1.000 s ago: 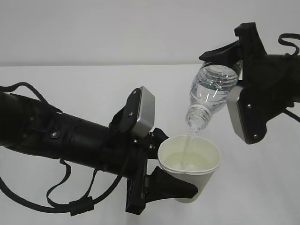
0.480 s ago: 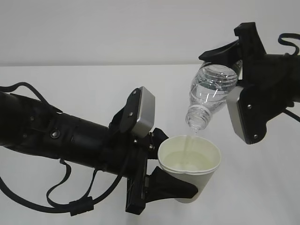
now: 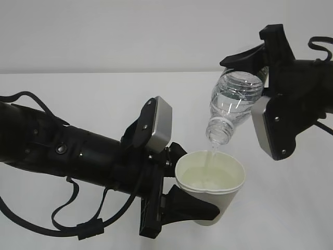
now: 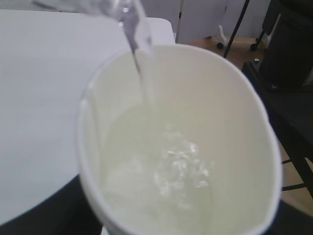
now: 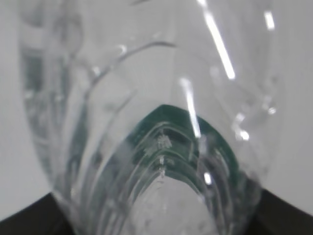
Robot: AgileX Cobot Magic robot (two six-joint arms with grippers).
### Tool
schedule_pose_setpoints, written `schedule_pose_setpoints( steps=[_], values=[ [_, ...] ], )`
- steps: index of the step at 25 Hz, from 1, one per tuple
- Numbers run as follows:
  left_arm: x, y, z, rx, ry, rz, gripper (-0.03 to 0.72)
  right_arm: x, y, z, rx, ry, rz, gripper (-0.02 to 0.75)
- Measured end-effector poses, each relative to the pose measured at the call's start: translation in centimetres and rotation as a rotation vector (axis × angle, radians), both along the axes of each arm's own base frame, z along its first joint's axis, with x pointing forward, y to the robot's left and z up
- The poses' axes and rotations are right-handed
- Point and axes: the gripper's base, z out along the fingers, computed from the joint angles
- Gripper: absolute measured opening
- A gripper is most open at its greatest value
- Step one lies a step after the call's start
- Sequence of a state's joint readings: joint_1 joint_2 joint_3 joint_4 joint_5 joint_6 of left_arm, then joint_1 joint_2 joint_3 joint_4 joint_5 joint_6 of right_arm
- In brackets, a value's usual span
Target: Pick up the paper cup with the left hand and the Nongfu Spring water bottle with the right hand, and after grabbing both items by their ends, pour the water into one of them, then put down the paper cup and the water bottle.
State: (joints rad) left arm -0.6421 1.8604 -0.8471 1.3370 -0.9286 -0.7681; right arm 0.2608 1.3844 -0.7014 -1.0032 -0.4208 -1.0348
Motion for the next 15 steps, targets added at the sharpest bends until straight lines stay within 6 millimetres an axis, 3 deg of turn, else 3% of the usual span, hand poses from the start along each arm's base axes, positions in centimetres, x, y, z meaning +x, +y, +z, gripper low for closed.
schedule_pose_setpoints(
  steps=[15],
  values=[
    [0.0, 0.0, 0.0, 0.0, 0.0, 0.0, 0.447, 0.01, 0.0, 0.03, 0.003, -0.001, -0.001, 0.459]
  ],
)
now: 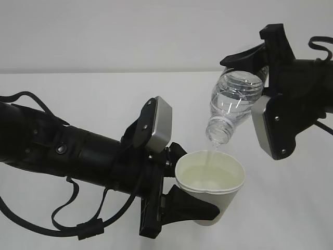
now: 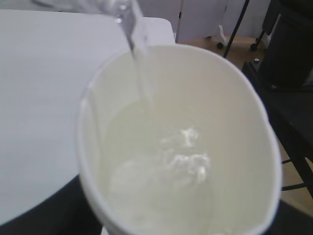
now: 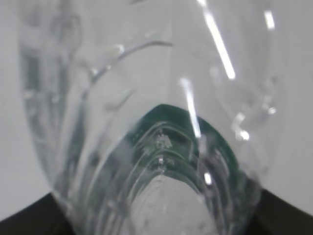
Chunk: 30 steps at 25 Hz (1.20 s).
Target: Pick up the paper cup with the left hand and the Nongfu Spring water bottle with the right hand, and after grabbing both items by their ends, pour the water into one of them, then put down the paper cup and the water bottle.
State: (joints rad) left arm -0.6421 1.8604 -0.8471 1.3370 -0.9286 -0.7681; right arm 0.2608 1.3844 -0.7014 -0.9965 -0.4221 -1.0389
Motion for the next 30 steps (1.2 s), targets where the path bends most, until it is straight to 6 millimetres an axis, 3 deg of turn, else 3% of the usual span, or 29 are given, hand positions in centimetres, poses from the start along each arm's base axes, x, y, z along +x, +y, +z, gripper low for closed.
schedule_pose_setpoints(
  steps=[30],
  values=[
    [0.23, -0.07, 0.15, -0.017, 0.015, 0.033, 0.447, -0.11, 0.31, 0.36, 0.12, 0.033, -0.002, 0.459]
  ],
)
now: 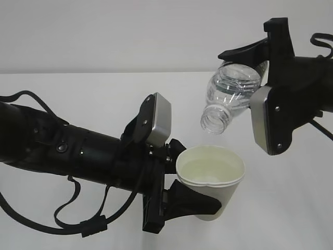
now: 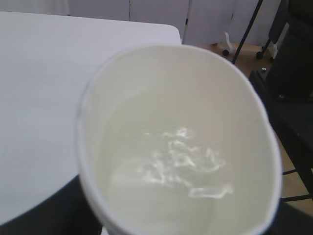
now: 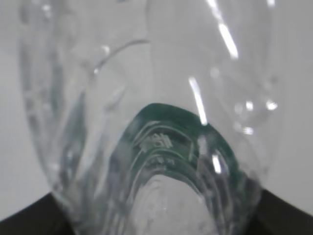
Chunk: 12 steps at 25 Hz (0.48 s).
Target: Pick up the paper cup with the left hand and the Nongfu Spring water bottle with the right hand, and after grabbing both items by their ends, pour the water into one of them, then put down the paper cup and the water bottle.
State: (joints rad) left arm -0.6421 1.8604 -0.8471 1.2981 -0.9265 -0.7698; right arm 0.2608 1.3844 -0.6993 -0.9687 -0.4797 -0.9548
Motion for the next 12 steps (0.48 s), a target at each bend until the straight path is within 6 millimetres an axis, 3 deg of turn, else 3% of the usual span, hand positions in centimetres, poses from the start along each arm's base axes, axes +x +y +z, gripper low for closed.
schedule_pose_setpoints(
  steps=[12],
  values=[
    [0.07, 0.0, -0.01, 0.001, 0.001, 0.009, 0.447, -0.11, 0.17, 0.14, 0.14, 0.08, -0.024, 0.459]
  ],
)
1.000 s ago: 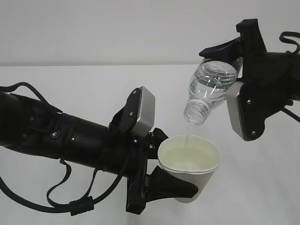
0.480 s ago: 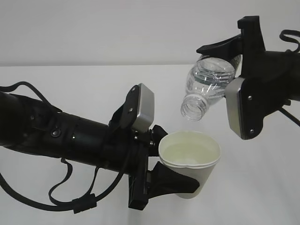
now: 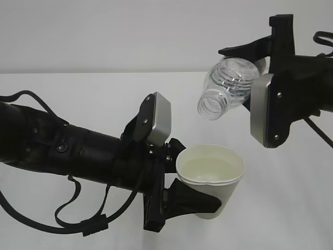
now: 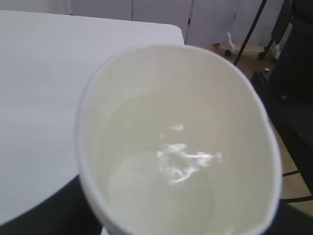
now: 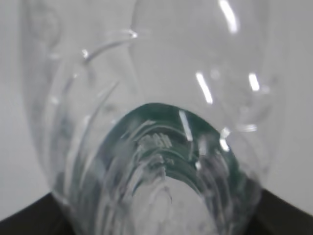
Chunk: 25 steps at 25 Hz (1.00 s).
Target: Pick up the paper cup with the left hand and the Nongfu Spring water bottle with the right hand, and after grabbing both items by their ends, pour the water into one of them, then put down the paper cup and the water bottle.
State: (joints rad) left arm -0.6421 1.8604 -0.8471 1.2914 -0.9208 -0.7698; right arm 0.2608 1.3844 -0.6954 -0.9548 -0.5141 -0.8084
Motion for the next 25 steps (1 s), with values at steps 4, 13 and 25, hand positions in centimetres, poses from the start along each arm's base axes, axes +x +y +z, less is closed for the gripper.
schedule_pose_setpoints(
  steps=[4, 13, 25],
  values=[
    [0.1, 0.0, 0.1, -0.009, 0.007, 0.015, 0.447, 0.1, -0.1, 0.1, 0.048, 0.025, -0.026, 0.459],
    [0.2, 0.0, 0.1, -0.013, 0.01, 0.021, 0.447, 0.5, -0.4, 0.6, 0.28, 0.133, -0.137, 0.459],
    [0.3, 0.0, 0.0, 0.004, 0.005, 0.033, 0.447, 0.8, -1.0, 0.8, 0.48, 0.207, -0.257, 0.459]
  ],
)
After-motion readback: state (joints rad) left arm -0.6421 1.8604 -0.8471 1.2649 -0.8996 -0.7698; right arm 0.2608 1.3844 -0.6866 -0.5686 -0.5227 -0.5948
